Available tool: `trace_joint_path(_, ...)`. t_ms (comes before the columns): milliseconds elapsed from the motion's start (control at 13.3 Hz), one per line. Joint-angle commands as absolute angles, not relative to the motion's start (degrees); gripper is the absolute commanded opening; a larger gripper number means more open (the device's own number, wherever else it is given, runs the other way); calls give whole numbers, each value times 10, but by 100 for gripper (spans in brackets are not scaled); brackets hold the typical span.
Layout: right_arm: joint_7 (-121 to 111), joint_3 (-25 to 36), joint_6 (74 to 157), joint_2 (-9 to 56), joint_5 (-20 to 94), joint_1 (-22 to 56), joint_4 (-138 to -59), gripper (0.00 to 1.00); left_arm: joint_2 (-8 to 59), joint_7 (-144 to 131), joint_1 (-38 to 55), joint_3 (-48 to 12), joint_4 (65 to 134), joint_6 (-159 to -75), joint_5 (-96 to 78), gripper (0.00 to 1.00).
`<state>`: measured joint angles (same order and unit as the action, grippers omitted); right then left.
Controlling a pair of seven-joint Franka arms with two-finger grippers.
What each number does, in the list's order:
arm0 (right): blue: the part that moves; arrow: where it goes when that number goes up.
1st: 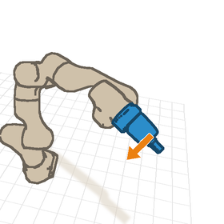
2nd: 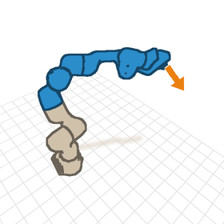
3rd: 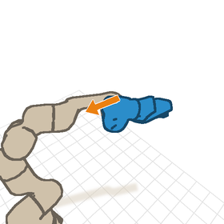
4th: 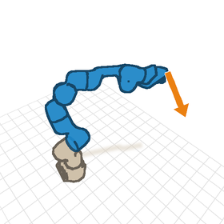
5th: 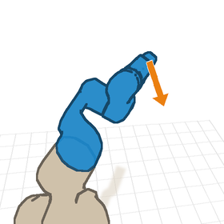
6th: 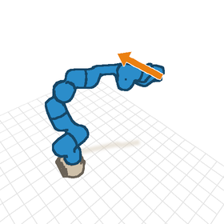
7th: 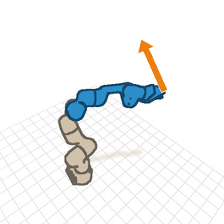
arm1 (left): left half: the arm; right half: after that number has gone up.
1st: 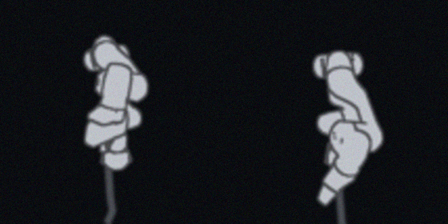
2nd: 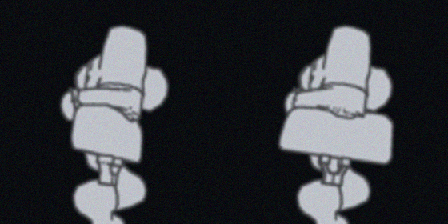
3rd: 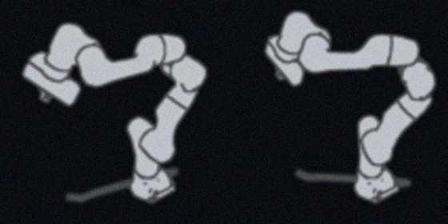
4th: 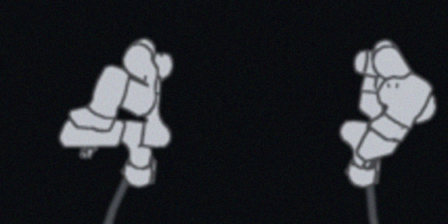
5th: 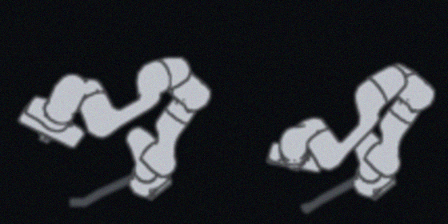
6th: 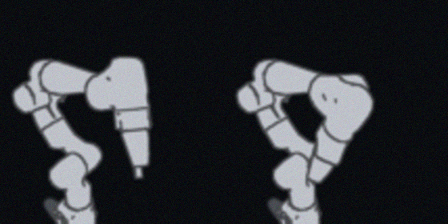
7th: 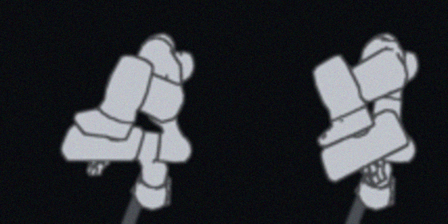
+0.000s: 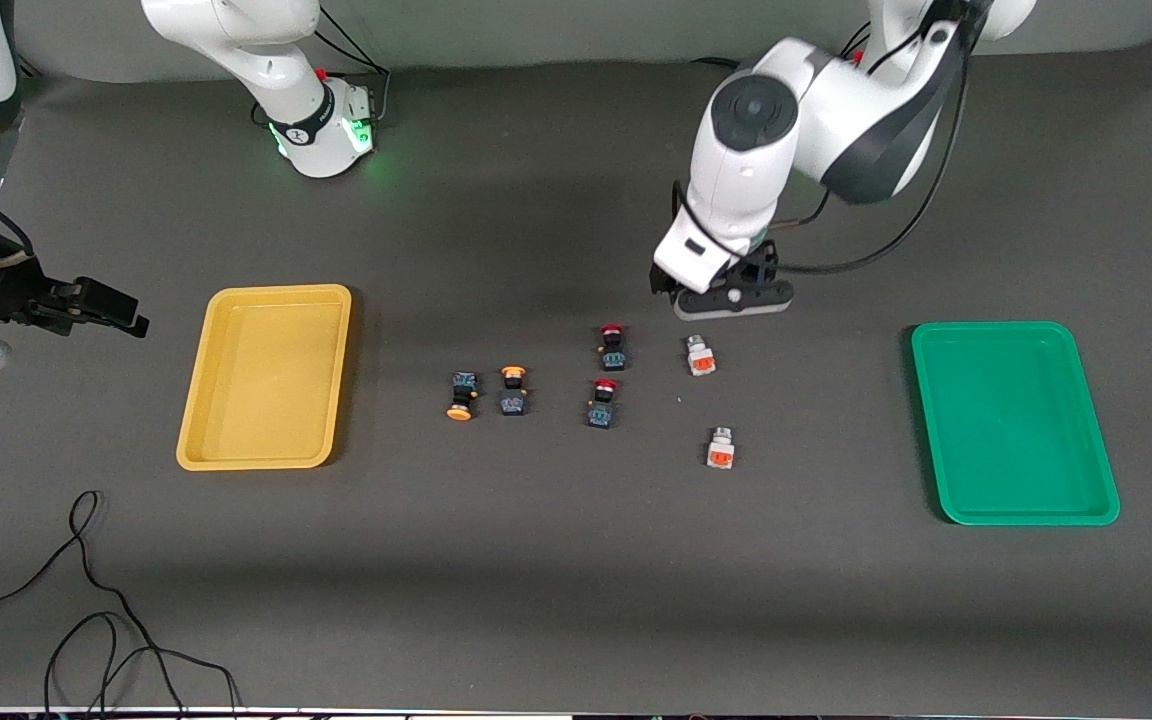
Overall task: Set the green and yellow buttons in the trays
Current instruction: 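Grasp a white-orange button with the left gripper while the right gripper reaches out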
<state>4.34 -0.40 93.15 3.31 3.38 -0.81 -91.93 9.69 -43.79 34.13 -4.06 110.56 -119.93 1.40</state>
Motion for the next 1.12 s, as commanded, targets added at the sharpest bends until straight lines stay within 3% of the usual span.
trace_joint_path(0,50,-7,922,49,40,8,-908,100,126,-411,340,-41,1165,-1301,14,100)
trace_joint_path(450,208,-8,959,88,63,110,-904,100,219,-363,306,-40,1258,-1539,14,100)
trace_joint_path(825,300,-7,1047,169,121,180,-908,100,272,-409,313,-41,1253,-1579,12,100)
trace_joint_path(900,307,-7,1061,188,121,193,-909,100,273,-410,313,-41,1253,-1579,12,96)
trace_joint_path(1050,308,-6,1089,224,120,213,-911,100,270,-417,313,-42,1250,-1572,12,58)
